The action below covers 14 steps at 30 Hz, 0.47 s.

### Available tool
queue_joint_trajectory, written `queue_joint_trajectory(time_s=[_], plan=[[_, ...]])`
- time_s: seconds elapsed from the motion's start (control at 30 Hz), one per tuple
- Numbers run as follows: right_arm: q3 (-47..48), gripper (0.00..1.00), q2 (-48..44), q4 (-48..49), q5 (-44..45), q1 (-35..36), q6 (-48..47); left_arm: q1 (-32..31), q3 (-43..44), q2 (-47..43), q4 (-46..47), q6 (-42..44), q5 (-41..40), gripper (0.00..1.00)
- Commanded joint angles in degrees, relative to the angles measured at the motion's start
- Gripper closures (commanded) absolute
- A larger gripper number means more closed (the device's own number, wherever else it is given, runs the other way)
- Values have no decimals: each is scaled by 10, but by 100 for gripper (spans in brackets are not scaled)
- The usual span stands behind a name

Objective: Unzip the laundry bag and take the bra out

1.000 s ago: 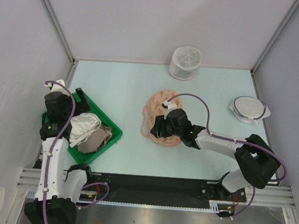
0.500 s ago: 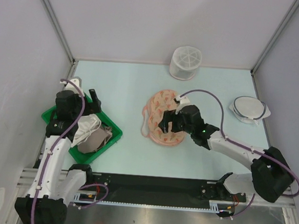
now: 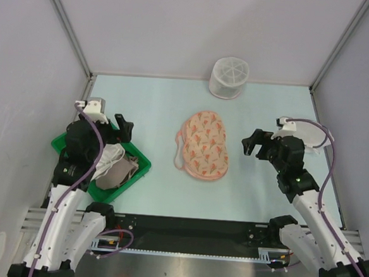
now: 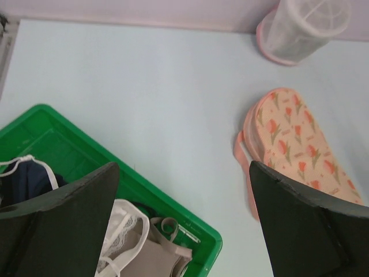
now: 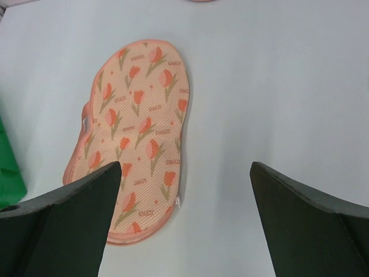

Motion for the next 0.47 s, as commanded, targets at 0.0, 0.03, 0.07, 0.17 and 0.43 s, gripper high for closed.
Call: queue_joint_trajectory(time_s=[0.0,0.03,0.07,0.17,0.43], plan=[[-4,0,-43,-39,-21,-20,-10,-3,-10,-29,52,14,15,0],[-6,0,-47,-41,-21,-21,-10,-3,-10,-29,50,14,12,0],[-6,0,-52,-42,-21,-22,-10,-3,-10,-28,48,14,11,0],[-6,0,-53,-42,-22,-22,-10,-3,-12,-33,48,14,6,0],[-2,0,-34,-30,-53,-24,-10,-3,-19,-53,49,23,-3,0]])
